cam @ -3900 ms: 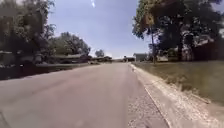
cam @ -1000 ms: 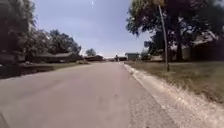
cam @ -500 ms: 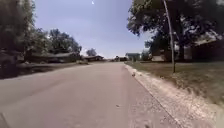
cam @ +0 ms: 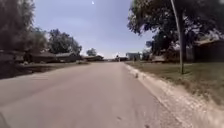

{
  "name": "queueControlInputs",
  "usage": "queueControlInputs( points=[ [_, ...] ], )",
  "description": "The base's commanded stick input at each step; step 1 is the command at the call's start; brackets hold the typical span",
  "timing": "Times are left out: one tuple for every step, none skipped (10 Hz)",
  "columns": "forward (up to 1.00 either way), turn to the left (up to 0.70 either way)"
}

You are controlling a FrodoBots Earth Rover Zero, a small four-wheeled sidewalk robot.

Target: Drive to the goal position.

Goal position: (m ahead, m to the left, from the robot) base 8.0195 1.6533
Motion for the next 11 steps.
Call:
queueControlInputs(
  points=[
    [0.70, 0.00],
    [0.70, 0.00],
    [0.70, 0.00],
    [0.70, 0.00],
    [0.70, 0.00],
    [0.70, 0.00],
    [0.70, 0.00],
    [0.70, 0.00],
    [0.70, 0.00],
    [0.70, 0.00],
    [0.70, 0.00]
  ],
)
